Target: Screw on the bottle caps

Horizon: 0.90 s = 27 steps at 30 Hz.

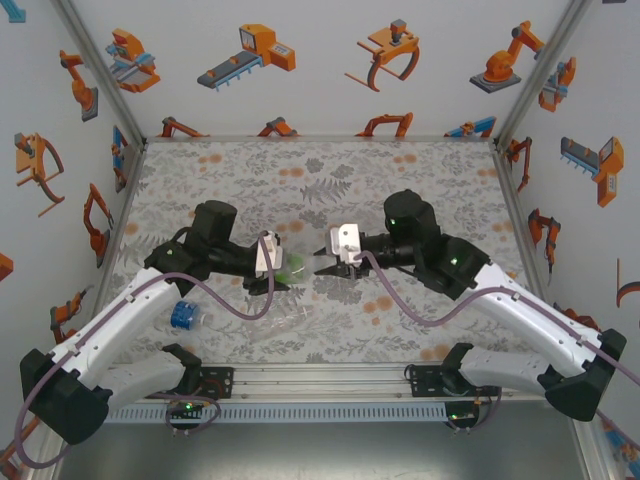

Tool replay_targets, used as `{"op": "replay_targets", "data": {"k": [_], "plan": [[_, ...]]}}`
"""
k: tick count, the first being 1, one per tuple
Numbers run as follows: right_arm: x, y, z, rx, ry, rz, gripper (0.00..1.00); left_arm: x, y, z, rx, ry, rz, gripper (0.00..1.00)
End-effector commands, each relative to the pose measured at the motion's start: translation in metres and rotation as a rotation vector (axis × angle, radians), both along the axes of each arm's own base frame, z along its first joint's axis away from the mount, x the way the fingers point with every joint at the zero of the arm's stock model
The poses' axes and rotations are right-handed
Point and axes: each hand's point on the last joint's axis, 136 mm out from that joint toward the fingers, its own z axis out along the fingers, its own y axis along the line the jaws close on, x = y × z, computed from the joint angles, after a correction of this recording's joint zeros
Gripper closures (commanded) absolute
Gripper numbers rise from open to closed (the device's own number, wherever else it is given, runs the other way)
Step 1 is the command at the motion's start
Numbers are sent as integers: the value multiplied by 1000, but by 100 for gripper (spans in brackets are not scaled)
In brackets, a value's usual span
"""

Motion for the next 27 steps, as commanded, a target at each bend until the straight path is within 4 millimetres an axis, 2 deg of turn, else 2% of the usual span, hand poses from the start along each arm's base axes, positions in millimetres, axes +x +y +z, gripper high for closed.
{"op": "replay_targets", "data": {"k": [1, 5, 9, 12, 15, 19, 21, 25, 27], "plan": [[34, 3, 10, 90, 224, -248, 100, -2, -2, 17, -32, -27, -19, 100], [65, -3, 3, 220, 687, -533, 100, 7, -1, 16, -23, -47, 29, 100], [86, -25, -20, 315, 1130, -837, 100, 14, 1, 17, -27, -70, 73, 100], [85, -32, -36, 322, 1374, -959, 100, 19, 2, 19, -36, -81, 99, 100], [80, -26, -48, 301, 1541, -987, 100, 23, 2, 17, -31, -85, 118, 100], [79, -21, -48, 348, 1620, -950, 100, 27, 2, 17, -24, -83, 134, 100], [82, -23, -42, 350, 1581, -948, 100, 26, 2, 17, -25, -85, 135, 100], [86, -25, -15, 369, 1415, -852, 100, 25, 2, 16, -26, -82, 131, 100], [86, -29, -2, 367, 1276, -819, 74, 24, 2, 16, -26, -80, 127, 100]]}}
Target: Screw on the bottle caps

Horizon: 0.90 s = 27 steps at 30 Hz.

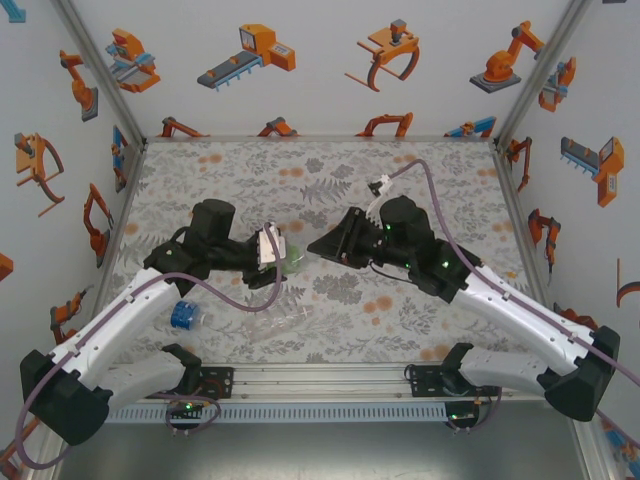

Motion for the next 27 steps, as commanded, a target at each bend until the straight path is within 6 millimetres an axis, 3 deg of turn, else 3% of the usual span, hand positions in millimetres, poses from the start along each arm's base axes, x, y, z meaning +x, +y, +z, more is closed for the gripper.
{"op": "replay_targets", "data": {"k": [1, 2, 5, 10, 15, 18, 22, 27], "plan": [[3, -8, 38, -24, -230, 35, 64, -4, -4, 20, -63, -60, -38, 100], [0, -9, 43, -57, -318, 71, 54, -6, -4, 20, -64, -54, -47, 100], [-13, -10, 56, -148, -549, 196, 43, -16, -6, 20, -71, -33, -97, 100], [-47, -3, 73, -240, -926, 480, 42, -27, -8, 23, -91, -7, -165, 100], [-86, 3, 69, -233, -1262, 765, 44, -32, -8, 23, -95, -2, -191, 100], [-89, 7, 62, -244, -1344, 826, 44, -33, -8, 23, -95, 0, -193, 100], [-79, 13, 58, -272, -1359, 808, 44, -33, -8, 22, -90, 4, -193, 100], [-80, 17, 56, -242, -1369, 819, 49, -33, -8, 22, -91, 8, -194, 100]]}}
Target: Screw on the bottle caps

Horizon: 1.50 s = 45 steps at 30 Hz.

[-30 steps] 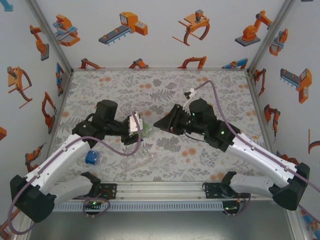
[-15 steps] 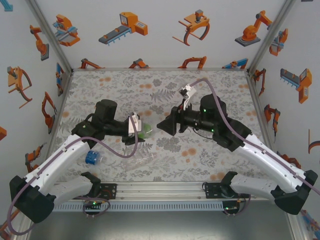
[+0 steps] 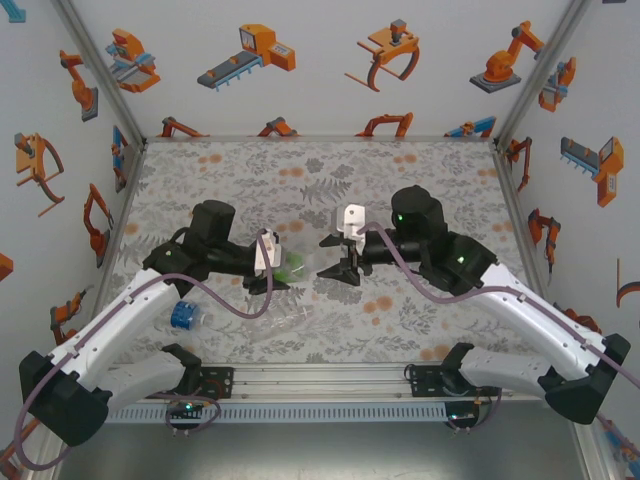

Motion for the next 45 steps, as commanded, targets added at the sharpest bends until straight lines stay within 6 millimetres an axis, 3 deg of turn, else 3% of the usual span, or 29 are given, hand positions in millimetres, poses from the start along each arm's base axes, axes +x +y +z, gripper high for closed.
{"op": "replay_targets", "data": {"k": [1, 9, 16, 23, 24, 26, 29, 34, 39, 45], "plan": [[-7, 3, 9, 43, -66, 61, 49, -6, -3, 15, -37, -18, -48, 100], [-6, 7, 1, 34, -39, 77, 52, -6, -3, 15, -36, -15, -48, 100], [-2, 10, -3, 42, -27, 55, 63, -6, -3, 14, -32, -17, -46, 100], [0, 12, -7, 35, 48, 31, 60, -5, -2, 14, -31, -23, -41, 100], [2, 13, -7, 37, 62, 18, 61, -5, -2, 14, -30, -21, -40, 100], [5, 13, -7, 51, 103, -23, 75, -4, -2, 14, -28, -19, -36, 100], [22, 12, -10, 80, 226, -156, 100, -2, -2, 14, -26, -26, -25, 100], [59, -2, -28, 128, 586, -496, 100, 6, 1, 13, -13, -51, 29, 100], [73, -17, -35, 274, 934, -702, 100, 16, 3, 11, 9, -68, 83, 100], [80, -22, -21, 344, 1051, -774, 100, 21, 4, 10, 11, -71, 109, 100]]}}
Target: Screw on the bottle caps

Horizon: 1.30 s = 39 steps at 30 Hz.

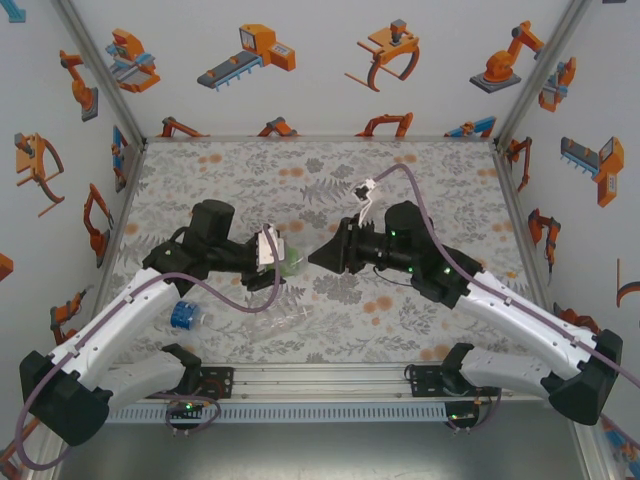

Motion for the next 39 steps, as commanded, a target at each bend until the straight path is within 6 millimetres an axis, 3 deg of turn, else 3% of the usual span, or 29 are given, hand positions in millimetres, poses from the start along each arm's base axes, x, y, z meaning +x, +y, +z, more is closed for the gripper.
{"op": "replay_targets", "data": {"k": [1, 3, 4, 7, 9, 15, 21, 31, 37, 39], "plan": [[22, -15, 19, 83, 116, -192, 91, 1, -4, 20, -48, -58, -13, 100], [22, -14, 22, 88, 117, -190, 67, 4, -3, 19, -42, -54, 7, 100], [23, -14, 23, 99, 123, -200, 60, 6, -2, 18, -35, -53, 20, 100], [25, -14, 21, 135, 140, -212, 45, 13, 0, 16, -16, -53, 59, 100], [25, -13, 20, 145, 148, -212, 44, 16, 0, 15, -12, -51, 74, 100], [24, -3, 18, 175, 172, -173, 44, 19, -1, 15, -11, -35, 85, 100], [29, 4, -2, 174, 227, -184, 45, 23, 0, 15, -10, -29, 104, 100], [35, 15, -13, 228, 285, -184, 56, 23, -1, 15, -12, -26, 103, 99], [34, 13, -16, 232, 301, -194, 69, 24, -1, 15, -11, -24, 109, 83], [35, 9, -17, 222, 301, -215, 74, 26, 0, 15, -9, -24, 117, 74]]}}
